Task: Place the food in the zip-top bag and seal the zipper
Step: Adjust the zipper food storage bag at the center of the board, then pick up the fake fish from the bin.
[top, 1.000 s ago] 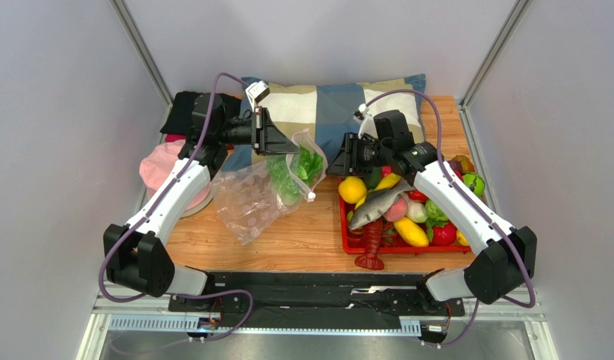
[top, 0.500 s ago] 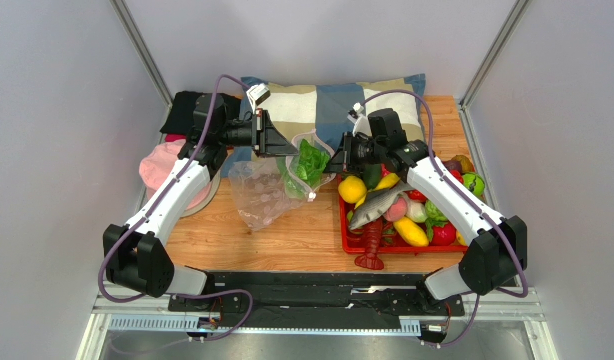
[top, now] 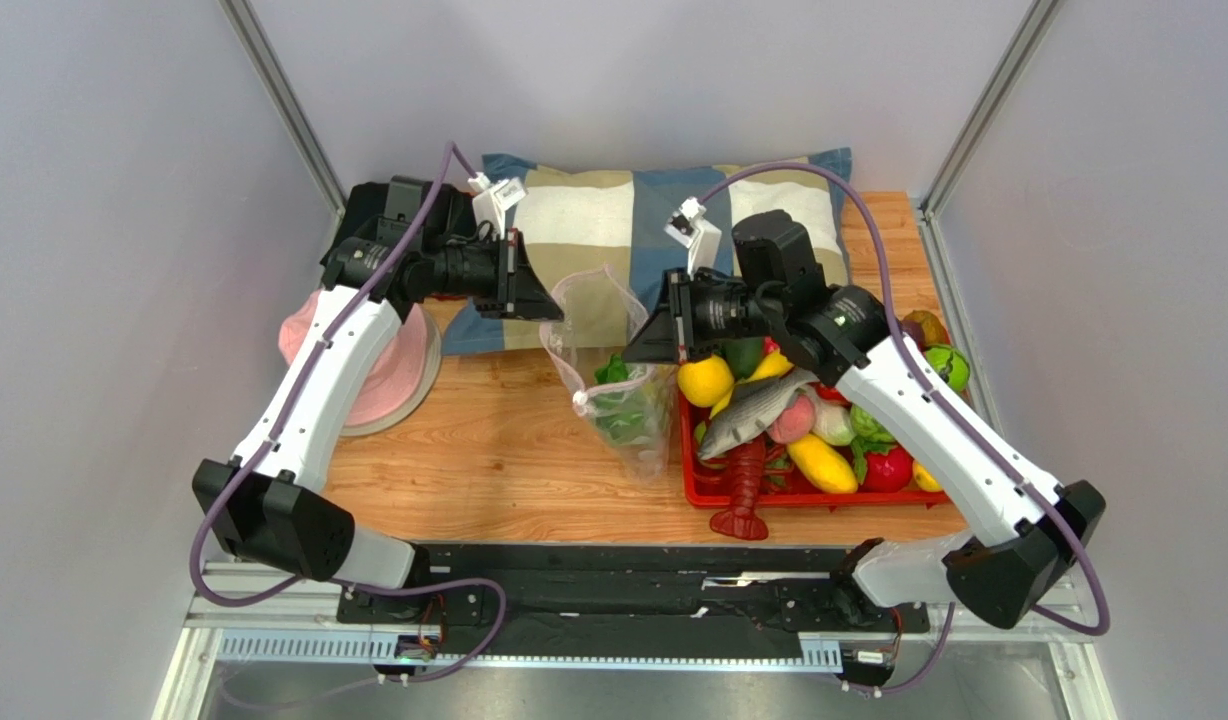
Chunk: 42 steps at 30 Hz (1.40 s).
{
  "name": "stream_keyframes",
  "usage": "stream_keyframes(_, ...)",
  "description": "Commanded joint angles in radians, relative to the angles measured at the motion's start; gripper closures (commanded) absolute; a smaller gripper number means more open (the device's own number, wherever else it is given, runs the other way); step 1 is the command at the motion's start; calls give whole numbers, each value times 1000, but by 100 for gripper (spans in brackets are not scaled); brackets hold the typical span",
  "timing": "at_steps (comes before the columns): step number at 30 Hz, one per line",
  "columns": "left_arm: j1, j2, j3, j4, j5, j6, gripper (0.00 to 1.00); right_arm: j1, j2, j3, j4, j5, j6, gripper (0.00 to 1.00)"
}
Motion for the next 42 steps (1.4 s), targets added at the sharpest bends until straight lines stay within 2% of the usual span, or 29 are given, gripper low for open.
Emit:
stream_keyframes(1,-14,-60,31,-159,-90,204,100,19,-39,49,-76,38,-80,100)
stream_keyframes(2,-16,-63,28,-170,-120,218,100,11,-36,46,-96,47,-88,100)
stream_keyframes(6,-16,-77,21,-210,-84,236,100,-8,-20,68,-113,30,-91,100)
stream_keyframes(9,-16,-95,16,-199,-38,214,100,-18,-19,74,-131,91,-142,100)
stream_keyframes(15,-17,-106,8,-170,-42,166,100,-83,46,62,-183,161,-244,100)
stream_keyframes(18,-17,-79,2,-138,-18,125,100,-103,61,42,-177,169,-281,75)
stream_keyframes(19,-19,-60,10,-120,-7,112,100,-124,64,48,-180,153,-290,53)
stream_keyframes(22,-28,-31,42,-86,2,82,100,-190,56,101,-211,115,-339,24)
stream_keyframes(26,-43,-10,45,-67,14,62,100,-279,34,167,-350,83,-487,16)
stream_keyframes(28,-56,-3,44,-64,13,60,100,-294,17,178,-407,128,-586,14)
stream_keyframes(35,-86,15,45,-49,14,52,100,-359,-94,74,-444,277,-619,18)
stream_keyframes(39,-86,32,50,-50,14,55,100,-463,-83,22,-441,274,-639,19)
stream_keyframes(42,-86,35,48,-49,18,52,100,-482,-88,11,-442,259,-680,23)
